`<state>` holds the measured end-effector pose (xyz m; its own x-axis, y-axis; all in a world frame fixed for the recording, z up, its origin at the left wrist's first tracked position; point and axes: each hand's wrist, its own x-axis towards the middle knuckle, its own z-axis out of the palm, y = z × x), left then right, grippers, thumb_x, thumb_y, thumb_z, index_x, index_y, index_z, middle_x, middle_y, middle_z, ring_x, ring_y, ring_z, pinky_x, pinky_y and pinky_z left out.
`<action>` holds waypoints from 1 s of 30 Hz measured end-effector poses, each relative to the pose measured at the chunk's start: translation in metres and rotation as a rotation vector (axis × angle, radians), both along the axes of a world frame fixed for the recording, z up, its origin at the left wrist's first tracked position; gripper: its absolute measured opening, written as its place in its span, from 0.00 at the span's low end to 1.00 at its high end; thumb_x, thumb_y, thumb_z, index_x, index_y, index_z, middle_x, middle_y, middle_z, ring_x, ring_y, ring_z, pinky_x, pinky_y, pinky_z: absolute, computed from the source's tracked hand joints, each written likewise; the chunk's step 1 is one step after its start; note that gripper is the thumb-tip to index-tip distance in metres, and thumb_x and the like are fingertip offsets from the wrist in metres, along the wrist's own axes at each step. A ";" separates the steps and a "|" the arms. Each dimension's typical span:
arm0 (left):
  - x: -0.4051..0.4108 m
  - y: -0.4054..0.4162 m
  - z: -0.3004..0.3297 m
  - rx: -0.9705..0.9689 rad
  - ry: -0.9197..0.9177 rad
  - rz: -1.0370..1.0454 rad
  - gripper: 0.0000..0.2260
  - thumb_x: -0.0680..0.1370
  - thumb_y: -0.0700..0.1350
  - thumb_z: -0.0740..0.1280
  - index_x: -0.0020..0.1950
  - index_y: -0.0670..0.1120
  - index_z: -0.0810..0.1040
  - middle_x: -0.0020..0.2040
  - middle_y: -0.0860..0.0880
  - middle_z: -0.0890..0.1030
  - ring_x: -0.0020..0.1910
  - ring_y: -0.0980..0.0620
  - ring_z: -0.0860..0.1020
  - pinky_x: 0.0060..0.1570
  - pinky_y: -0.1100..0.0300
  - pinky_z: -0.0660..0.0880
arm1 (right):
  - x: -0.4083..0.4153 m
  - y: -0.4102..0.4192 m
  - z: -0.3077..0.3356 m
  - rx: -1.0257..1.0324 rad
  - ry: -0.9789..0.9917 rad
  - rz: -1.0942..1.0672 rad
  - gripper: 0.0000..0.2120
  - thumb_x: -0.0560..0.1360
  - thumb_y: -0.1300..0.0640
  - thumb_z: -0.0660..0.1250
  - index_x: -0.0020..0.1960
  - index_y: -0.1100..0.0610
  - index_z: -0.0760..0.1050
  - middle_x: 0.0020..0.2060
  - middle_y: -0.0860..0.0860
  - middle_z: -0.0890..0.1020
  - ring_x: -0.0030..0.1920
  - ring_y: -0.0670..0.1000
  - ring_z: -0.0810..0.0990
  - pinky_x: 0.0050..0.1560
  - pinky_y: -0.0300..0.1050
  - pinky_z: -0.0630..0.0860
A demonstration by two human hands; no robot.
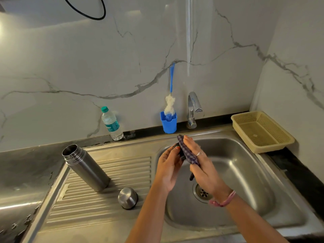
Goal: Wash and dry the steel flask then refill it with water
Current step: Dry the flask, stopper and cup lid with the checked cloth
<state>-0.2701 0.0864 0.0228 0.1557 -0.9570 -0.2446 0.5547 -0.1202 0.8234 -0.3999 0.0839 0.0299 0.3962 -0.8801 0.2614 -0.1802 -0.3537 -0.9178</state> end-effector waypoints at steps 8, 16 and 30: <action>-0.004 0.001 0.002 -0.012 -0.024 -0.064 0.17 0.73 0.46 0.72 0.60 0.39 0.80 0.53 0.42 0.84 0.52 0.48 0.83 0.54 0.55 0.79 | -0.002 -0.005 0.002 0.129 -0.057 0.045 0.30 0.75 0.62 0.55 0.72 0.38 0.61 0.68 0.44 0.72 0.63 0.37 0.72 0.65 0.36 0.69; 0.004 -0.001 -0.005 0.003 0.026 -0.060 0.18 0.73 0.42 0.72 0.61 0.38 0.78 0.52 0.41 0.83 0.49 0.48 0.82 0.53 0.55 0.79 | -0.005 -0.004 0.010 0.101 -0.037 0.020 0.31 0.72 0.60 0.54 0.75 0.46 0.61 0.73 0.44 0.66 0.73 0.40 0.61 0.76 0.46 0.57; -0.010 -0.001 0.001 -0.009 0.045 -0.080 0.12 0.78 0.45 0.67 0.57 0.39 0.80 0.50 0.42 0.84 0.49 0.48 0.83 0.52 0.56 0.79 | -0.004 -0.004 0.008 0.136 -0.096 -0.012 0.33 0.72 0.60 0.54 0.76 0.46 0.59 0.72 0.42 0.66 0.72 0.35 0.61 0.74 0.38 0.58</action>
<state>-0.2804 0.0857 0.0235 0.0676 -0.9681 -0.2415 0.5802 -0.1588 0.7989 -0.4036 0.0795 0.0384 0.3643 -0.9145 0.1761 -0.0931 -0.2239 -0.9702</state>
